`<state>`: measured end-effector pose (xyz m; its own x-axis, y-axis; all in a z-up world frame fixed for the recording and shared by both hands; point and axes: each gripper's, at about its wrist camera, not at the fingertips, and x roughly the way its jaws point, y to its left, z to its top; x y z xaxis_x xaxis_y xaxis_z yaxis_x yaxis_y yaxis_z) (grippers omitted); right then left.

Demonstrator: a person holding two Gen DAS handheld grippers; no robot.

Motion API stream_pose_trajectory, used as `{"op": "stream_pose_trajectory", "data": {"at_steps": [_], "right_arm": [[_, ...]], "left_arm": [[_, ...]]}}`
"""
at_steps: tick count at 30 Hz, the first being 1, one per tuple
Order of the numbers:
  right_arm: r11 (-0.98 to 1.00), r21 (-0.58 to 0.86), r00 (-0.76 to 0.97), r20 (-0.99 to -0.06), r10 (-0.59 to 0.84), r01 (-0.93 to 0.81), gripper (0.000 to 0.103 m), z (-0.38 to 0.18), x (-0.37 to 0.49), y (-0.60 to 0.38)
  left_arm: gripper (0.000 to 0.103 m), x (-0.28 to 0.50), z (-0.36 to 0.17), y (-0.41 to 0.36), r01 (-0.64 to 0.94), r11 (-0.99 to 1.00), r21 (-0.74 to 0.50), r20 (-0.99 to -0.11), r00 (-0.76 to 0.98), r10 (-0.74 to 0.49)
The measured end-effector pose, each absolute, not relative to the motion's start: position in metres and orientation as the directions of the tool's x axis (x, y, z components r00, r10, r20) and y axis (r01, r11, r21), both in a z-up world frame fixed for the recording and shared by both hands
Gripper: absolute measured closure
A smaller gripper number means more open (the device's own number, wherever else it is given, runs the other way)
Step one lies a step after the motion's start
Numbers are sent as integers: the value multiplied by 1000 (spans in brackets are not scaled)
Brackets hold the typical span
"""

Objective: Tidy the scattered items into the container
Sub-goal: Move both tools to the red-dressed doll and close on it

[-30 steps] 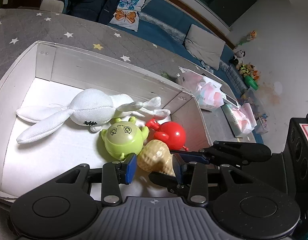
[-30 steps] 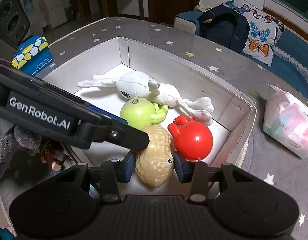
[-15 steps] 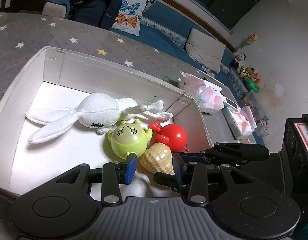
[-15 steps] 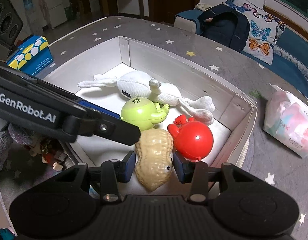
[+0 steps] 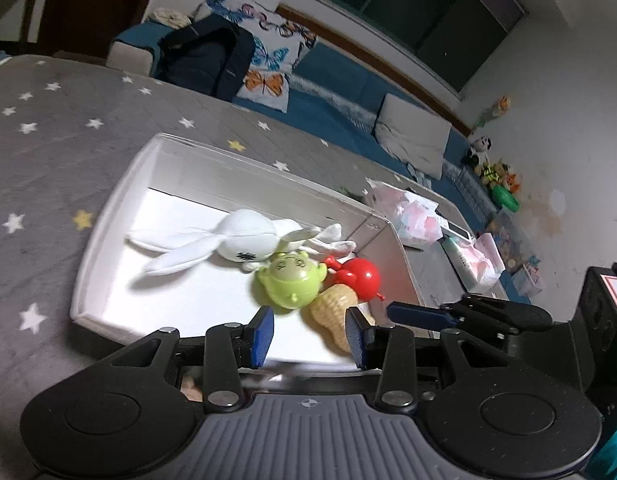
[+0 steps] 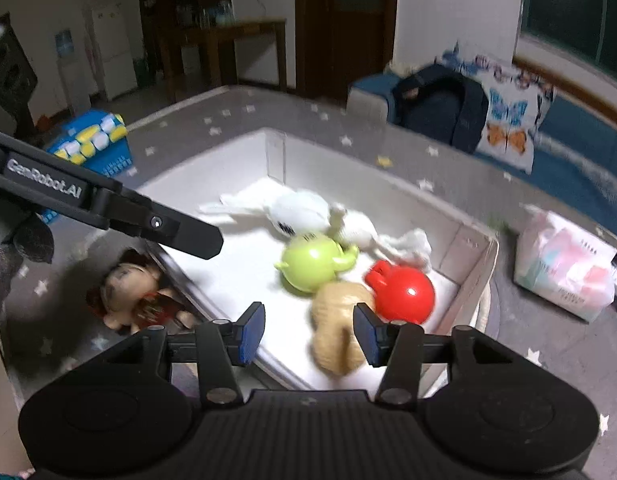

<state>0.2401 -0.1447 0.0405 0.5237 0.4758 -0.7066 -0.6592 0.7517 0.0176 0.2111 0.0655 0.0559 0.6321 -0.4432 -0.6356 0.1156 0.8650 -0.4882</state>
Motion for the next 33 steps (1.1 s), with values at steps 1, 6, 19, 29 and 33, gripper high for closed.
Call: {"op": "stream_pose_trajectory", "data": {"at_steps": [1, 6, 19, 29, 33], "right_arm": [[750, 20, 533, -691, 488, -661, 53, 43, 234, -144], [730, 29, 556, -628, 545, -683, 52, 47, 203, -136], [713, 134, 496, -629, 598, -689, 47, 6, 166, -100], [723, 202, 470, -639, 609, -661, 47, -12, 177, -86], [728, 224, 465, -641, 611, -648, 48, -16, 184, -85]], "left_arm": [[61, 206, 57, 69, 110, 865, -489, -632, 638, -439], [61, 181, 54, 84, 97, 879, -467, -628, 664, -407], [61, 145, 28, 129, 4, 847, -532, -614, 687, -389], [61, 145, 5, 151, -33, 791, -611, -593, 681, -430], [61, 148, -1, 157, -40, 759, -650, -576, 678, -457]]}}
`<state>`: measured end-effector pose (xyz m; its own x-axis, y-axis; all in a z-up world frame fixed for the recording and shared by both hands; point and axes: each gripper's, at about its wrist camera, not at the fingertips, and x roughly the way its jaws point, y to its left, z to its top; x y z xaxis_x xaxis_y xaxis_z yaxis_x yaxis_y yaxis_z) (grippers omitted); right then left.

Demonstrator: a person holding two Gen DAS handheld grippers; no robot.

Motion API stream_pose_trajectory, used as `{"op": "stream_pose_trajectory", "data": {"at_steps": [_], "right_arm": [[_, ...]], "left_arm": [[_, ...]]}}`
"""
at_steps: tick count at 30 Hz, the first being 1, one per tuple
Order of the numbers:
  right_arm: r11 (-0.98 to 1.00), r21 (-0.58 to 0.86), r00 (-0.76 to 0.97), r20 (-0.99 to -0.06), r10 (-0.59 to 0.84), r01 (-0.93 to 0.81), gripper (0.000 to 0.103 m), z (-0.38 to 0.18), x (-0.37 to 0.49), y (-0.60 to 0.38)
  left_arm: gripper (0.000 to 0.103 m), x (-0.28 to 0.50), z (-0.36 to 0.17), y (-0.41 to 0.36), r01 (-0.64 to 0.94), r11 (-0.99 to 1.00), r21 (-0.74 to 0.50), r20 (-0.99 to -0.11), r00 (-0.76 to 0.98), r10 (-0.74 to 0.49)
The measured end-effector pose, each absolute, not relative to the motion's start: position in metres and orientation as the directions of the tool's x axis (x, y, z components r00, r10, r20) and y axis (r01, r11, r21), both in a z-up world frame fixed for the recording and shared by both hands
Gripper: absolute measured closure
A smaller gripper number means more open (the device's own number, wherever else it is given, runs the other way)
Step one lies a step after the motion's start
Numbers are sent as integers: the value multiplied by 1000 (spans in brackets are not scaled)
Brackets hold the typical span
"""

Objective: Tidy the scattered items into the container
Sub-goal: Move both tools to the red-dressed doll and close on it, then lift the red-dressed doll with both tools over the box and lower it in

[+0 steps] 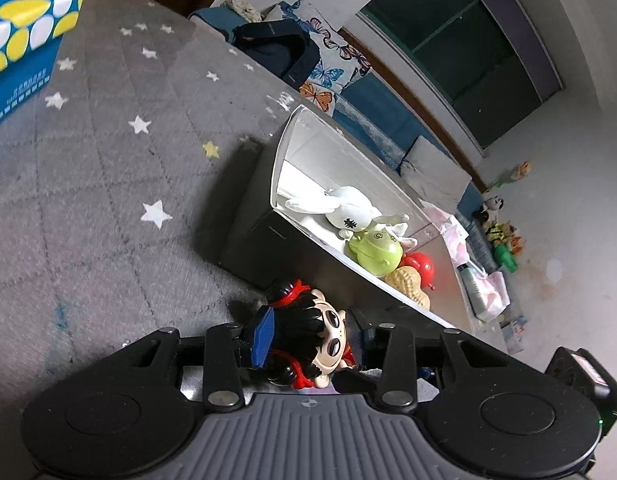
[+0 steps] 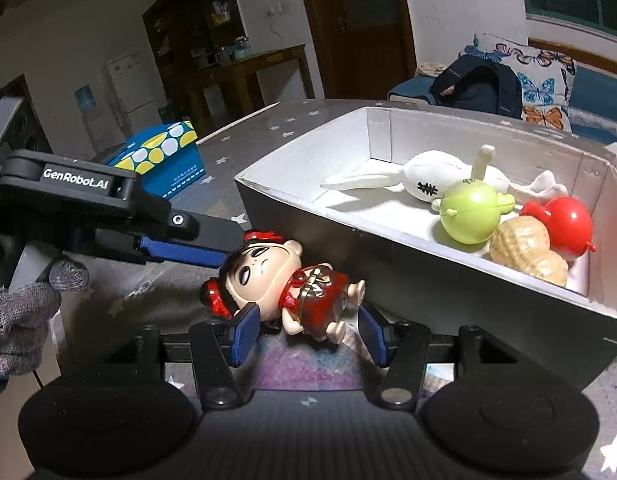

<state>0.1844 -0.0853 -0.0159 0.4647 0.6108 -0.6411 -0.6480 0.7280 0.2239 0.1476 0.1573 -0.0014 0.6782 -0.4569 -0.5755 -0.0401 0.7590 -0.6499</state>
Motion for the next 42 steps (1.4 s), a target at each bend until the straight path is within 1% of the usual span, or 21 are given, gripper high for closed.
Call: {"op": "stream_pose_trajectory", "data": {"at_steps": [5, 10, 14, 21, 25, 32, 33, 34, 37, 42], "right_arm": [[721, 277, 436, -642, 631, -636, 48, -21, 192, -89], [703, 316, 412, -632, 657, -636, 50, -23, 197, -91], [688, 348, 390, -624, 677, -636, 49, -25, 201, -93], [674, 418, 370, -601, 708, -609, 48, -30, 209, -101], [673, 401, 371, -606, 704, -621, 48, -30, 208, -101], [655, 367, 360, -611, 705, -660, 47, -31, 209, -97], [650, 367, 357, -609, 708, -665, 41, -32, 209, -96], [647, 361, 359, -606, 710, -671, 37, -32, 208, -95], [644, 318, 385, -592, 708, -695, 36, -29, 201, -91], [638, 242, 401, -604, 689, -731, 36, -25, 191, -86]], "left_arm": [[61, 150, -7, 160, -35, 735, -677, -555, 680, -479], [61, 152, -10, 161, -38, 730, -682, -556, 675, -484], [61, 155, -16, 162, -45, 724, -688, -562, 665, -492], [59, 158, -23, 167, -32, 703, -711, -541, 663, -518], [58, 158, -26, 169, -26, 690, -723, -531, 660, -531], [57, 163, -24, 168, -14, 700, -714, -538, 650, -537], [57, 163, -24, 169, -11, 701, -713, -539, 648, -538], [57, 163, -24, 169, -10, 701, -713, -540, 646, -540], [57, 164, -23, 170, -10, 705, -709, -543, 645, -537], [58, 165, -21, 170, -3, 714, -700, -550, 642, -535]]}}
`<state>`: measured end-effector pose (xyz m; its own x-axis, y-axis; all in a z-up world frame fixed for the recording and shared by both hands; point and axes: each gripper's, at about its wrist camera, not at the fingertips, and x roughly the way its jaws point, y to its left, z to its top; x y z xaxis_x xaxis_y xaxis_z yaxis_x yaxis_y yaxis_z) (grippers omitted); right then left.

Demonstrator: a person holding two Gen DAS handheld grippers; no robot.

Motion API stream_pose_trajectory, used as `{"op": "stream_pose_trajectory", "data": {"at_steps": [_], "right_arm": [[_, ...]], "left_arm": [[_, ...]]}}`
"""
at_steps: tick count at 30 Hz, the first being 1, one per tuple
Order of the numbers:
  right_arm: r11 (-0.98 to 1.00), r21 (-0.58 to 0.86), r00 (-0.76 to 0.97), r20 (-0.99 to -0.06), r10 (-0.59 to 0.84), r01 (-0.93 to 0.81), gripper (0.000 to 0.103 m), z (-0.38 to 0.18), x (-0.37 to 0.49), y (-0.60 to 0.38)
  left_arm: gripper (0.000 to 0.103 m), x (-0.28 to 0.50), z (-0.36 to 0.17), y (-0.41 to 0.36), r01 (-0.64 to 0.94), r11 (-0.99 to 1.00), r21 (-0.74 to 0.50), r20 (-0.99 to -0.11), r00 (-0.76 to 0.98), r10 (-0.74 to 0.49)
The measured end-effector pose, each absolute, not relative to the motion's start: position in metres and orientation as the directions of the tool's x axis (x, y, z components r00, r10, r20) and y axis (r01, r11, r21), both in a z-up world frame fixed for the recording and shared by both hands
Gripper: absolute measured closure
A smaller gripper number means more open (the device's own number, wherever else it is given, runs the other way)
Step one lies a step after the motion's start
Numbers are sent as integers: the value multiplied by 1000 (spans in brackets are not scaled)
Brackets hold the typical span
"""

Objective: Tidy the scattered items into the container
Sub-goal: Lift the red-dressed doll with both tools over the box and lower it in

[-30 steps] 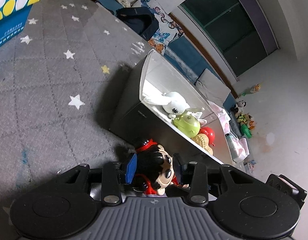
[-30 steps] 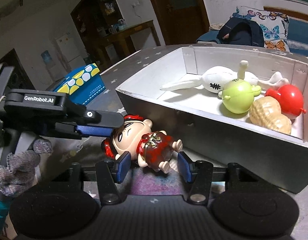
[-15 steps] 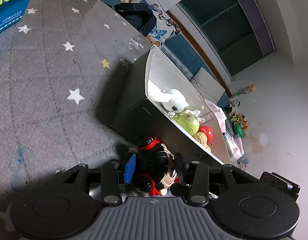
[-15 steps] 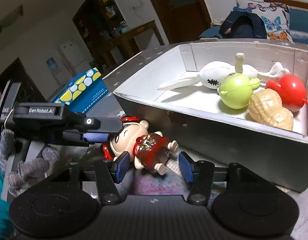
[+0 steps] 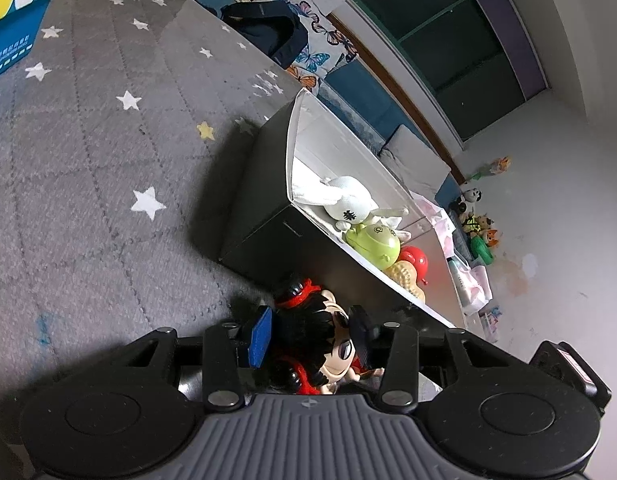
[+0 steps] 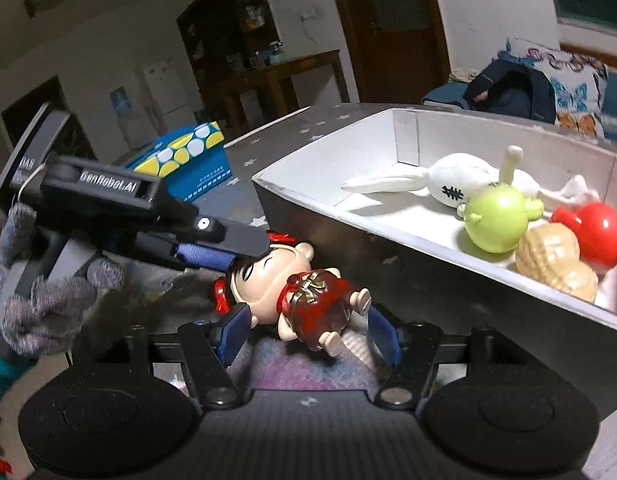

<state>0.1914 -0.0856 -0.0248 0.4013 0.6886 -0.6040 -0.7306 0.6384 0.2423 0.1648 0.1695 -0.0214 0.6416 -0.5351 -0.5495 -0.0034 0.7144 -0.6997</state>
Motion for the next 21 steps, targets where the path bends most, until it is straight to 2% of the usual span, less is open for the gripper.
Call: {"op": "stream_pose_trajectory", "data": {"at_steps": [10, 17, 21], "right_arm": [[642, 157, 422, -633, 649, -751, 37, -30, 184, -88], [628, 153, 420, -621, 662, -763, 38, -30, 188, -83], [623, 141, 421, -622, 660, -769, 47, -31, 185, -79]], "left_arm": [[56, 171, -18, 164, 25, 745, -667, -572, 623, -533], [56, 172, -18, 165, 21, 742, -670, -576, 617, -537], [58, 167, -18, 165, 16, 739, -673, -574, 618, -537]]}}
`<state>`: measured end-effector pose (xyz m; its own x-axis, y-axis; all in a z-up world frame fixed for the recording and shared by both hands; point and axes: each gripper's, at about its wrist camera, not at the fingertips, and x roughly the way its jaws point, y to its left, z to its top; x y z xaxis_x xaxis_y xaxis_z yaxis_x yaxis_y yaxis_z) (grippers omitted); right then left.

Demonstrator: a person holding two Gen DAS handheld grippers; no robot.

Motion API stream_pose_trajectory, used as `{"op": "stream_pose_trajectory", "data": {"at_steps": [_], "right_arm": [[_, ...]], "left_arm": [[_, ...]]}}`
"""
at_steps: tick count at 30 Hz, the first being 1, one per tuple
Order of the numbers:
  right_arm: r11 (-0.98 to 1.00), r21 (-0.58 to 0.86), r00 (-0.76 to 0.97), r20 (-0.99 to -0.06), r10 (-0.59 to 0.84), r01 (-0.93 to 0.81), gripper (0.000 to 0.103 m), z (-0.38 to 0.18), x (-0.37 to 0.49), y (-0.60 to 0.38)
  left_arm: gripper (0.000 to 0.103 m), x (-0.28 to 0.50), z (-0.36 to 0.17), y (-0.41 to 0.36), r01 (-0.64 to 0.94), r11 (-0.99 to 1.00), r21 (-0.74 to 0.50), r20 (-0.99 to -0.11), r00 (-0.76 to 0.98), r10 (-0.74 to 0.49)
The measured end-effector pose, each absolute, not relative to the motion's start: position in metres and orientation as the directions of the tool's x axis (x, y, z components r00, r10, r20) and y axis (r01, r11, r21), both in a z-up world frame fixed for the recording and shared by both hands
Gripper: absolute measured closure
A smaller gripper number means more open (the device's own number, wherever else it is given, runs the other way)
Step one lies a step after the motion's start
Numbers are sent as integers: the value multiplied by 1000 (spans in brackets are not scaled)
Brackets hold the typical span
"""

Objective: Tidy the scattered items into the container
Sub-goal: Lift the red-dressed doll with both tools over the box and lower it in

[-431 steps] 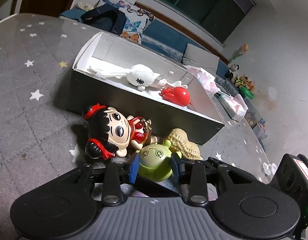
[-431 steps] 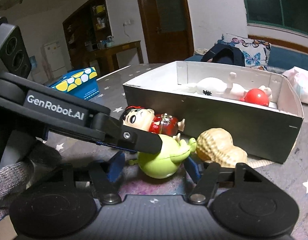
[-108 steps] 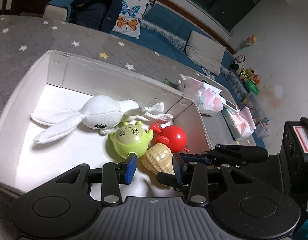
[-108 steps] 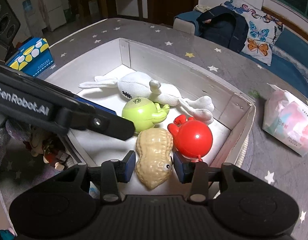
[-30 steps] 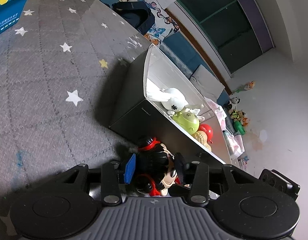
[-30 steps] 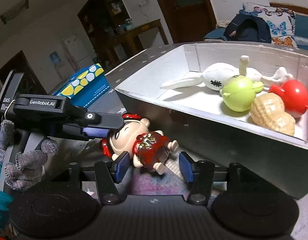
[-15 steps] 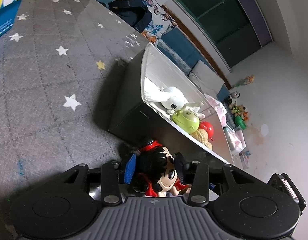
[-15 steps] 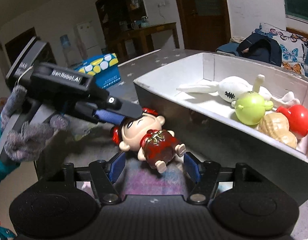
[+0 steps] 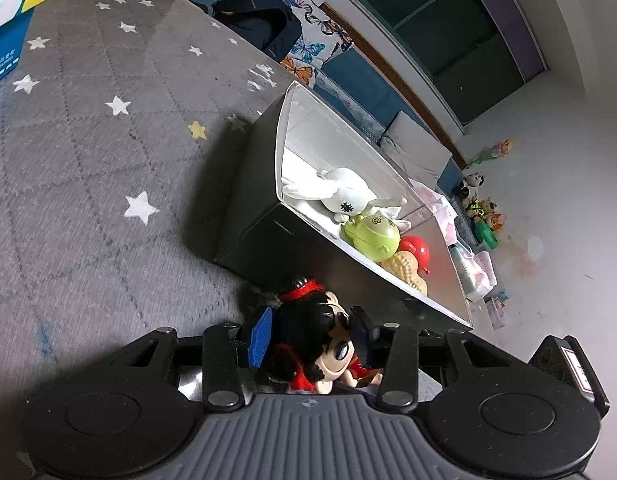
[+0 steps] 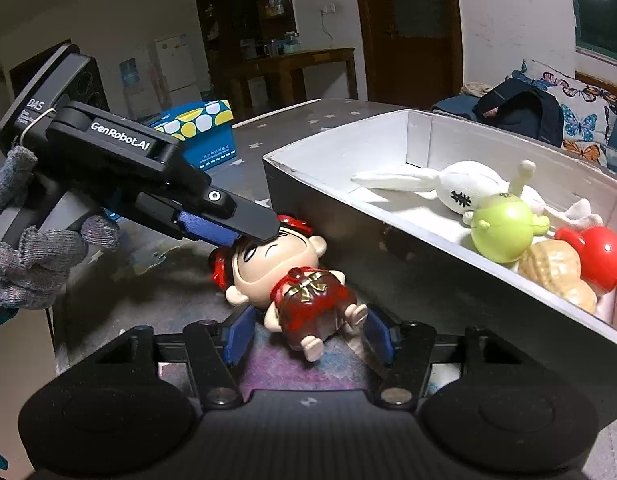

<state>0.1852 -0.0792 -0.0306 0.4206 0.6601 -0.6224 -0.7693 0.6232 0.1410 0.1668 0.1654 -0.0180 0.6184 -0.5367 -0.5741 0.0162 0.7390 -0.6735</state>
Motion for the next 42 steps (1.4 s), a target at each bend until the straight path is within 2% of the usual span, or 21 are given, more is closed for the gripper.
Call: {"op": "stream_pose_trajectory", "data": {"at_steps": [1, 10, 18, 26, 31, 35, 42], "right_arm": [[624, 140, 422, -623, 659, -769, 50, -31, 185, -79], [646, 112, 453, -622, 638, -755, 50, -30, 177, -77], [659, 85, 479, -617, 624, -748, 51, -22, 161, -79], [672, 12, 553, -558, 619, -740, 51, 14, 145, -95], [701, -28, 612, -512, 602, -713, 51, 41, 160, -101], [719, -30, 627, -514, 585, -694, 51, 49, 188, -103], [721, 48, 576, -565, 590, -691, 51, 37, 243, -105]], "left_arm": [[58, 166, -19, 165, 15, 737, -676, -573, 618, -538], [55, 158, -23, 170, -14, 700, -714, -550, 630, -549], [57, 145, -18, 166, -21, 695, -719, -546, 636, -545], [57, 135, 20, 156, 71, 685, -725, -466, 682, -564], [58, 155, 51, 148, 125, 671, -731, -406, 711, -574], [58, 185, 63, 139, 130, 687, -715, -414, 713, -566], [58, 230, 51, 127, 90, 740, -667, -489, 696, -526]]}}
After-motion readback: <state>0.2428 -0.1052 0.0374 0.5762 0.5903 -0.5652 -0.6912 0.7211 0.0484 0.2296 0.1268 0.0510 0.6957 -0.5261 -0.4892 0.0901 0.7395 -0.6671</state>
